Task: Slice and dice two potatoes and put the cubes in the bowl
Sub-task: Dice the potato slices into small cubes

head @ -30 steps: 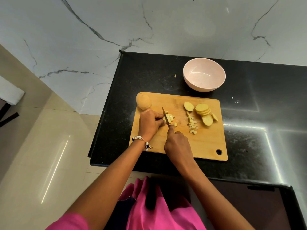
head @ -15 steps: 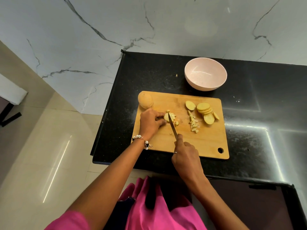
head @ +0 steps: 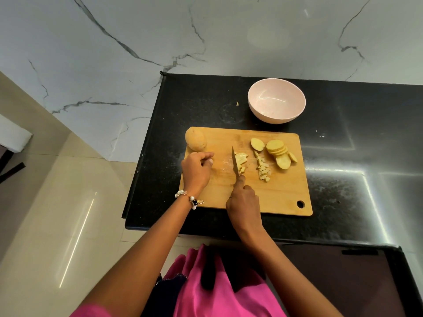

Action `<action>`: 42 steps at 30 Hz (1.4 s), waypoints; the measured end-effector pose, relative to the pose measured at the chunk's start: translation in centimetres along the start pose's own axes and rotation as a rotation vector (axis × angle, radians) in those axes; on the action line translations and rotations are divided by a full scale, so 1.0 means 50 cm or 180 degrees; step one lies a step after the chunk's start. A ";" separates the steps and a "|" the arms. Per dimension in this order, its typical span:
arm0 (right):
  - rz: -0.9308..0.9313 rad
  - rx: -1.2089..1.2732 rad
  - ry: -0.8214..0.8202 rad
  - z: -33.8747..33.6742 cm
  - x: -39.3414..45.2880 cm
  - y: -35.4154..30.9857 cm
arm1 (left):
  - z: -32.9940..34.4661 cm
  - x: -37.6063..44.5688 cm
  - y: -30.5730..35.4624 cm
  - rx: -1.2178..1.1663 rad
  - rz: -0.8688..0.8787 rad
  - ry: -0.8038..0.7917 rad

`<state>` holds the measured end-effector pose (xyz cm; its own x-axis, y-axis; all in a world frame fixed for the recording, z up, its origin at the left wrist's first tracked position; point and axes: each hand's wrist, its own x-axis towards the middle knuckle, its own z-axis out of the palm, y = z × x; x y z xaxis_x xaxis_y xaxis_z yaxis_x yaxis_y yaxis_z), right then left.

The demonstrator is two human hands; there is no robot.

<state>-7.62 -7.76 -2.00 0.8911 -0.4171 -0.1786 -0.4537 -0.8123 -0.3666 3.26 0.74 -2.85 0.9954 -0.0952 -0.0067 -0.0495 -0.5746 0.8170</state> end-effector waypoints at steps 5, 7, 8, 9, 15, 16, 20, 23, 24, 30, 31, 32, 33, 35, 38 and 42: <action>0.0275 0.0080 0.0025 -0.020 -0.015 0.049 | 0.012 0.006 0.009 -0.0019 -0.0048 0.0039; 0.0298 0.0050 0.0023 -0.025 -0.018 0.067 | 0.019 0.009 0.018 -0.0002 -0.0006 0.0027; 0.0308 0.0038 0.0028 -0.028 -0.020 0.075 | 0.023 0.011 0.025 -0.0009 0.0019 0.0003; 0.0306 0.0024 0.0040 -0.029 -0.020 0.083 | 0.027 0.013 0.032 -0.0027 0.0047 -0.0031; 0.0059 0.0455 0.0277 -0.056 -0.012 0.127 | 0.062 0.053 0.086 0.0196 0.0660 -0.0556; 0.0051 0.0714 0.0335 -0.067 -0.014 0.130 | 0.071 0.067 0.094 0.0335 0.0850 -0.0685; 0.0274 0.1450 0.0554 -0.109 -0.023 0.143 | 0.112 0.126 0.121 0.1198 0.1576 -0.1403; 0.0447 0.1501 0.0611 -0.120 -0.026 0.149 | 0.136 0.151 0.138 0.1728 0.1981 -0.1965; 0.0466 0.1524 0.0616 -0.120 -0.026 0.150 | 0.141 0.156 0.142 0.1856 0.2062 -0.2066; 0.0471 0.1561 0.0653 -0.110 -0.024 0.155 | 0.142 0.171 0.151 0.2069 0.2207 -0.2013; 0.0454 0.1567 0.0671 -0.110 -0.023 0.154 | 0.140 0.172 0.150 0.1993 0.2151 -0.2006; 0.0441 0.1577 0.0685 -0.110 -0.021 0.153 | 0.137 0.170 0.151 0.1871 0.2071 -0.1976; 0.0423 0.1587 0.0689 -0.110 -0.018 0.152 | 0.133 0.169 0.150 0.1726 0.1959 -0.1920; 0.0375 0.1605 0.0674 -0.109 -0.014 0.149 | 0.122 0.164 0.148 0.1379 0.1735 -0.1639; 0.0250 0.1621 0.0667 -0.105 -0.009 0.141 | 0.093 0.151 0.138 0.0703 0.1213 -0.1130; 0.0101 0.1604 0.0662 -0.095 -0.003 0.126 | 0.057 0.121 0.104 0.0123 0.0486 -0.0786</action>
<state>-10.66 -14.75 0.08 0.8336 -0.5515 -0.0310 -0.3748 -0.5234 -0.7652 8.80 -5.12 -0.28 0.9264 -0.3754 -0.0293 -0.2052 -0.5685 0.7967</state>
